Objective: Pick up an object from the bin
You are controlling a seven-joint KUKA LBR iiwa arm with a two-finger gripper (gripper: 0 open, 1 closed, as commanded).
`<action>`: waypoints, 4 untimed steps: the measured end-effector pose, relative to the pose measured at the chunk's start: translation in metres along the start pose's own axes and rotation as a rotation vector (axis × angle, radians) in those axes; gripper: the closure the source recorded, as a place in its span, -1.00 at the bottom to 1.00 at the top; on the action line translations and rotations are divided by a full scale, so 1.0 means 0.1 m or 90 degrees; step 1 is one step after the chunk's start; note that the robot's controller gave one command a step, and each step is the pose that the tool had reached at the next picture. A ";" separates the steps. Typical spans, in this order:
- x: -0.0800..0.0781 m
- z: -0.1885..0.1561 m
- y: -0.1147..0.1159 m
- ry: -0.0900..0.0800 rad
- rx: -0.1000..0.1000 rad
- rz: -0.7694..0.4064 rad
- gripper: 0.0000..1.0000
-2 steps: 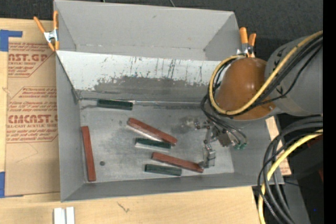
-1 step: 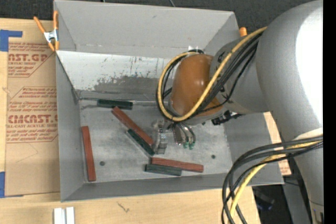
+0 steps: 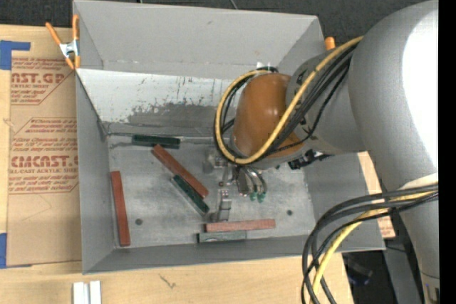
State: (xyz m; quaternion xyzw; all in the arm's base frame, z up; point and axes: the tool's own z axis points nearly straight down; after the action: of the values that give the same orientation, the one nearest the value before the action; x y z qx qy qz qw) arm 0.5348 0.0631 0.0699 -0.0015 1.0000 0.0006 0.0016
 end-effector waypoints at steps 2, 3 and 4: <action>-0.02 0.00 0.39 0.001 0.001 0.046 -1.00; 0.15 0.00 0.52 0.002 0.001 0.096 1.00; 0.15 0.00 0.52 0.001 0.001 0.097 1.00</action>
Offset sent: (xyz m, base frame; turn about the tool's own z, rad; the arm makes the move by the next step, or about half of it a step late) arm 0.0026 0.0762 0.0001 0.1175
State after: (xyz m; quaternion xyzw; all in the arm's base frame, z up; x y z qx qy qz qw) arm 0.5195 0.1152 0.0697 0.0743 0.9972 0.0001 0.0004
